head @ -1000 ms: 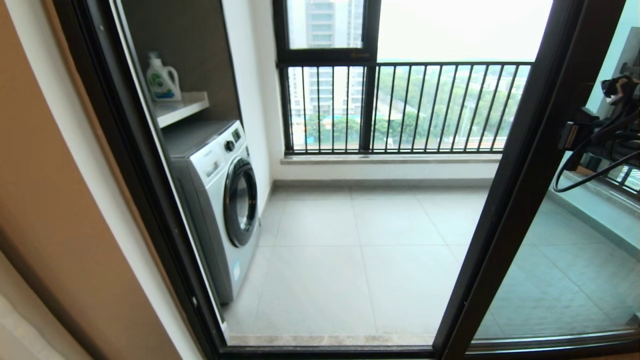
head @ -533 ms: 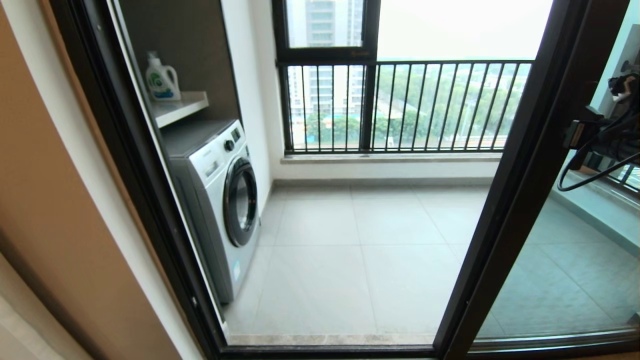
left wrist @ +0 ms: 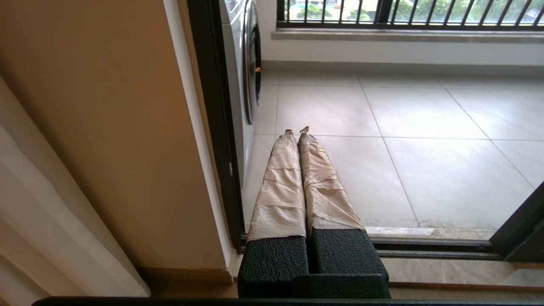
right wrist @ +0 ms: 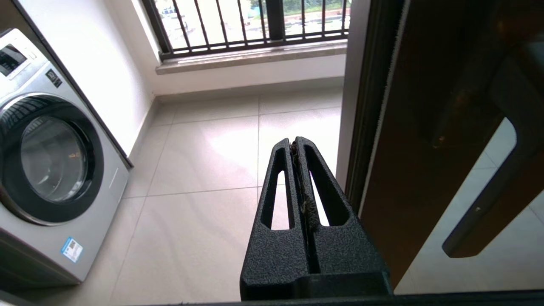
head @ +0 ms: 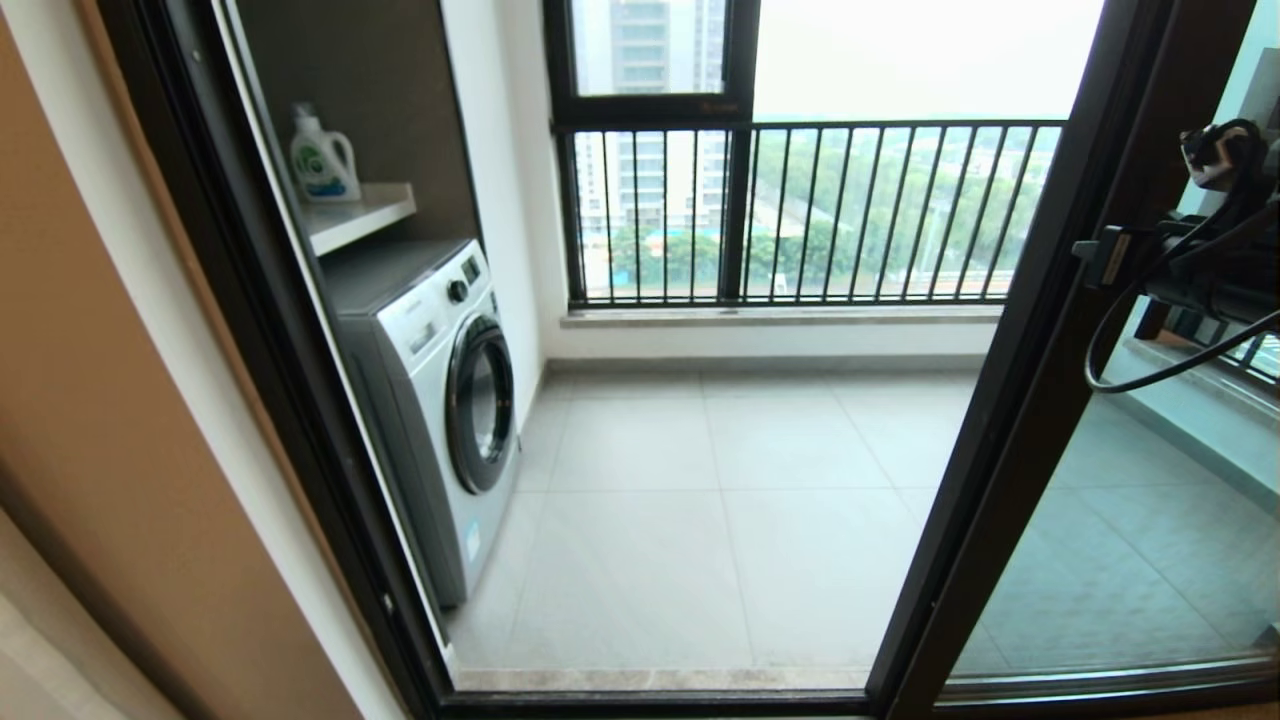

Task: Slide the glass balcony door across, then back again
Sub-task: Open the slid door, then close the slid door

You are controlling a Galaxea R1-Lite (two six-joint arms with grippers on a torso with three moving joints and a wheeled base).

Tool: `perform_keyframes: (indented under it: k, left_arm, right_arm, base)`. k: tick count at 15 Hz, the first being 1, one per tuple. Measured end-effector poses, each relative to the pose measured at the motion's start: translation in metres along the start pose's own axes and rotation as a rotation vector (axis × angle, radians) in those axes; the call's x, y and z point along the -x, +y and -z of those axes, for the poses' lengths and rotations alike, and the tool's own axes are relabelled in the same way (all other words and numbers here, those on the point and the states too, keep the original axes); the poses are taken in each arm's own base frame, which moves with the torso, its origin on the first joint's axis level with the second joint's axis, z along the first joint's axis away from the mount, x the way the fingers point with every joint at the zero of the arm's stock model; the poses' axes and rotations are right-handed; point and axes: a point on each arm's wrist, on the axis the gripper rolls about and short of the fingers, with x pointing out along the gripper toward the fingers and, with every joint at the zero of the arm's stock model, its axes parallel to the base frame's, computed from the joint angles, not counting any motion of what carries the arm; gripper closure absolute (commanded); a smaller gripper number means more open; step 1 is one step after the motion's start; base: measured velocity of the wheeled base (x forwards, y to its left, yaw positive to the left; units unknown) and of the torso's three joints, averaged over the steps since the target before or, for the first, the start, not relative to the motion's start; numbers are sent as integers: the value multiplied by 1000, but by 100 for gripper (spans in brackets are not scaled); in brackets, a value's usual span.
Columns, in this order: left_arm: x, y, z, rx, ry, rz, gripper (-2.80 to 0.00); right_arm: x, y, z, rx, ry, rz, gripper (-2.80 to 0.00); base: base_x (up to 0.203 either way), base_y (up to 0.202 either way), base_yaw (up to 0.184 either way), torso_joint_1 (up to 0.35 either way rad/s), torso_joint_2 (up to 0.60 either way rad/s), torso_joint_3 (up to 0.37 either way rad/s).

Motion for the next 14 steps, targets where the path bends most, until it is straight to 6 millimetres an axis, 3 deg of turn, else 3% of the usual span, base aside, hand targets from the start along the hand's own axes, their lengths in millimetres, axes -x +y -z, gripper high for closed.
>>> perform_keyframes:
  k: [3,6,10,14]
  left_arm:
    - [0,0,0,0,0,0,0]
    - [0,0,0,0,0,0,0]
    - [0,0,0,0,0,0,0]
    - [0,0,0,0,0,0,0]
  right_arm:
    - [16,-1,-10,-15,-28,11,0]
    - [51,-13,-6,-31,-13,60,0]
    - [90,-58,0,-50,-7,172,0]
    - [90,-107,0,-29,-67,286,0]
  base:
    - [0,0,0,0,0,0]
    - [0,0,0,0,0,0]
    - [0,0,0,0,0,0]
    - [0,0,0,0,0,0]
